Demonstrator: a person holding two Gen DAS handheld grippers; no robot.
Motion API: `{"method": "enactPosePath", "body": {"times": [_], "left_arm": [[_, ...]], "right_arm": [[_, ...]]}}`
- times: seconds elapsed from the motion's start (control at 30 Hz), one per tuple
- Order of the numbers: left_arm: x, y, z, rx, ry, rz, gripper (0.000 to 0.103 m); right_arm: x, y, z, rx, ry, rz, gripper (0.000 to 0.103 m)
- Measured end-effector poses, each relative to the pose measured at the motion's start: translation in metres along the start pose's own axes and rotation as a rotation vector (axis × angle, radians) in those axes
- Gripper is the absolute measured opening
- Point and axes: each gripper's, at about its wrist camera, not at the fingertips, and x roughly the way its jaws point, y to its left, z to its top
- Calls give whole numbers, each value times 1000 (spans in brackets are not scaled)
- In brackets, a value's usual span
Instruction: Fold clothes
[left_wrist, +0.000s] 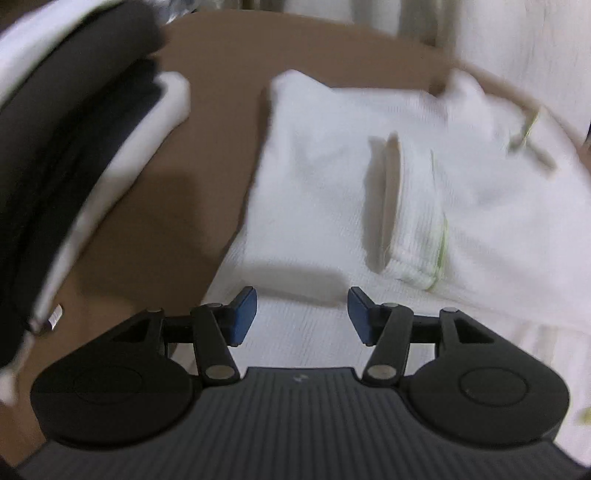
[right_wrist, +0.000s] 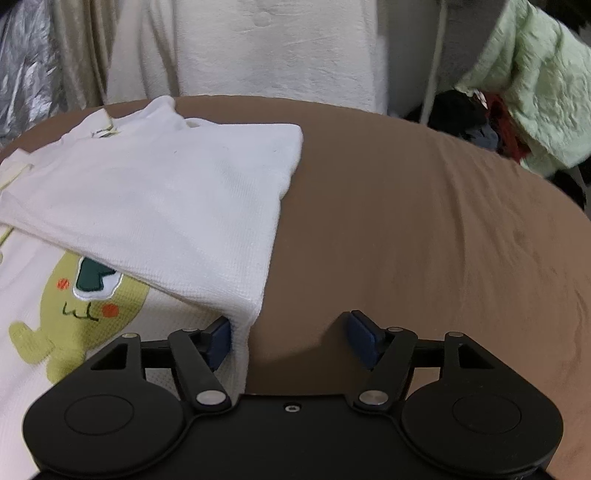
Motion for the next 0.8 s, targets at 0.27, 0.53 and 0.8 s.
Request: {"method": "enactPosePath", "body": {"times": [0.27, 0.53, 0.8], "left_arm": [[-49, 44, -63, 157, -21, 138, 80], [-51, 110, -136, 152, 148, 186, 91], [-73, 132, -179, 41, 217, 87, 103]], "right_arm": [[-42, 12, -15, 87, 104, 167, 72], [-88, 15, -107, 41, 151, 270, 72], [-146, 23, -201, -26, 139, 408, 76]]}}
